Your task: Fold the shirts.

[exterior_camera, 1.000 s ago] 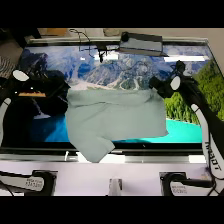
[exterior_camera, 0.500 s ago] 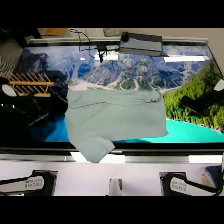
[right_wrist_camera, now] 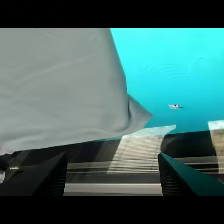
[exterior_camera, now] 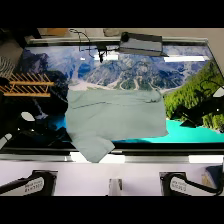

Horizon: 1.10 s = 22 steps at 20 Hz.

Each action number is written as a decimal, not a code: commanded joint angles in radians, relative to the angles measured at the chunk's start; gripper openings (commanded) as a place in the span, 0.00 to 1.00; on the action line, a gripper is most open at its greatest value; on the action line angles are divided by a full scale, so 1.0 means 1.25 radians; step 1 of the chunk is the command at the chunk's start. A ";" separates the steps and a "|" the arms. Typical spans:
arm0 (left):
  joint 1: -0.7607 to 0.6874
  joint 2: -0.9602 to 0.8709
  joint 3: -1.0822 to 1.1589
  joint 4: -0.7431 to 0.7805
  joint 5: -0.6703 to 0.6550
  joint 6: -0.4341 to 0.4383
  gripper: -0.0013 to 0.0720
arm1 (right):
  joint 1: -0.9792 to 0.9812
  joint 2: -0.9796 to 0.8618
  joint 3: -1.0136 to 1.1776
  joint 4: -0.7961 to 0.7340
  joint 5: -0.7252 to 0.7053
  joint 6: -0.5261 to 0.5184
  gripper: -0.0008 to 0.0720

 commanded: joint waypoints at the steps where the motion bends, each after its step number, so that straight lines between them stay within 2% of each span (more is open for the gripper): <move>1: -0.045 0.003 -0.020 -0.051 0.123 -0.012 0.70 | -0.001 0.001 -0.054 0.006 0.002 -0.030 0.83; 3: -0.067 0.003 -0.020 -0.052 0.165 -0.027 0.70 | -0.001 0.009 -0.100 0.009 -0.020 -0.051 0.83; 4: -0.079 0.003 -0.020 -0.052 0.182 -0.038 0.64 | -0.001 0.017 -0.123 0.009 -0.038 -0.059 0.83; 6: -0.097 0.003 -0.020 -0.052 0.197 -0.047 0.17 | -0.001 0.031 -0.164 0.013 -0.071 -0.068 0.83; 7: -0.103 0.003 -0.019 -0.052 0.198 -0.047 0.06 | -0.001 0.032 -0.182 0.017 -0.085 -0.073 0.83; 12: -0.104 0.029 -0.019 -0.052 0.187 -0.042 0.06 | -0.001 0.031 -0.268 0.098 -0.226 -0.074 0.83; 14: -0.104 0.055 -0.019 -0.052 0.186 -0.042 0.06 | -0.001 0.029 -0.300 0.115 -0.283 -0.073 0.74; 17: -0.104 0.098 -0.019 -0.052 0.187 -0.041 0.06 | -0.001 0.029 -0.324 0.153 -0.351 -0.062 0.71; 18: -0.104 0.111 -0.019 -0.052 0.187 -0.041 0.06 | -0.001 0.029 -0.324 0.164 -0.370 -0.058 0.54; 20: -0.104 0.144 -0.016 -0.052 0.186 -0.040 0.06 | -0.001 0.031 -0.319 0.194 -0.384 -0.054 0.06; 22: -0.103 0.192 0.025 -0.051 0.181 -0.001 0.06 | -0.001 0.053 -0.273 0.204 -0.363 -0.075 0.05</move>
